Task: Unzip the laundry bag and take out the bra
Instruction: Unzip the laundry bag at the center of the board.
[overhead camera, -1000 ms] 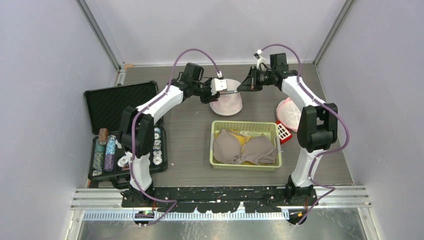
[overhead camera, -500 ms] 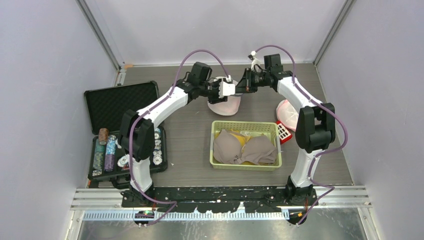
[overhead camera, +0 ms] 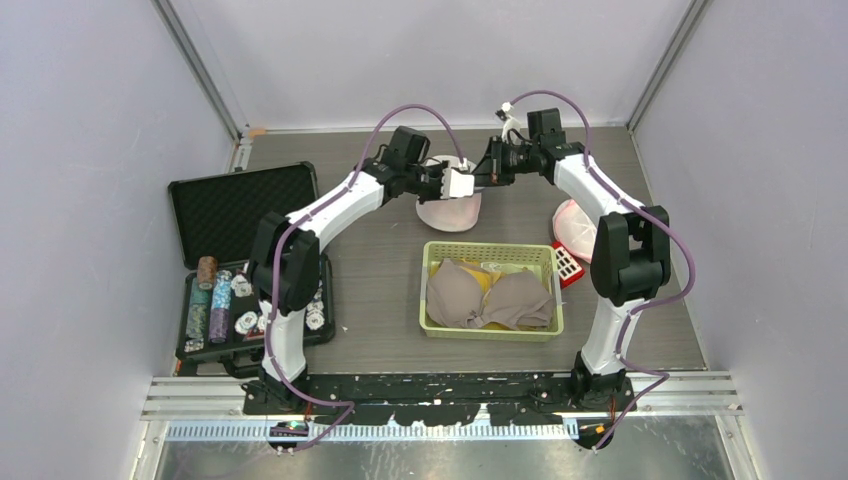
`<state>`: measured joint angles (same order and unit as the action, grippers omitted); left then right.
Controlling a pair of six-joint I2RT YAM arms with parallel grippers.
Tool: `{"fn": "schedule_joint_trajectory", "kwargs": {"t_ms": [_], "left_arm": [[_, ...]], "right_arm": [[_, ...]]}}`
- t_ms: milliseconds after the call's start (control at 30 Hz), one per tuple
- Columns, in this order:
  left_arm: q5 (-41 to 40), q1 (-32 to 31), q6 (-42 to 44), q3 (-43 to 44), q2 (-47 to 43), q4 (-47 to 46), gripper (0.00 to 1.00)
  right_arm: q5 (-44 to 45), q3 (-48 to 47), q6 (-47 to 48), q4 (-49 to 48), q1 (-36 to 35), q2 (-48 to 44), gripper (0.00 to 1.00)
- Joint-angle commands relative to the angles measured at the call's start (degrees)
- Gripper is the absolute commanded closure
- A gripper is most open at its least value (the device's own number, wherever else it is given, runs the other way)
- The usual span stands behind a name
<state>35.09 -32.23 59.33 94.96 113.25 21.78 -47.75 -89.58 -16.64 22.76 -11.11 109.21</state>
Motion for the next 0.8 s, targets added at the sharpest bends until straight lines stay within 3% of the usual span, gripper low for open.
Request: {"fn": "schedule_joint_trajectory", "kwargs": {"t_ms": [0,167,633,700,767], "left_arm": [[-0.8,0.7,1.6,1.3,-0.4,2.0,0.89],[-0.9,2.5,-0.3,-0.7,-1.3,0.5,1.0],[-2.2,6.9,-3.6,-4.6,-2.5,-5.7,1.0],[-0.9,6.9,-4.7,-5.9,-4.2,-8.3,0.91],[0.9,6.5,-4.9,-7.2,-5.7,-9.3,0.77]], "right_arm": [[0.4,0.3,1.0,-0.7,0.9,-3.2,0.99],[0.8,0.8,1.8,-0.1,2.9,-2.8,0.99],[1.0,-0.7,0.4,-1.0,3.7,-1.1,0.99],[0.6,-0.5,-1.0,-1.7,3.1,-1.3,0.99],[0.4,-0.1,-1.4,-2.1,2.2,-1.7,0.99]]}}
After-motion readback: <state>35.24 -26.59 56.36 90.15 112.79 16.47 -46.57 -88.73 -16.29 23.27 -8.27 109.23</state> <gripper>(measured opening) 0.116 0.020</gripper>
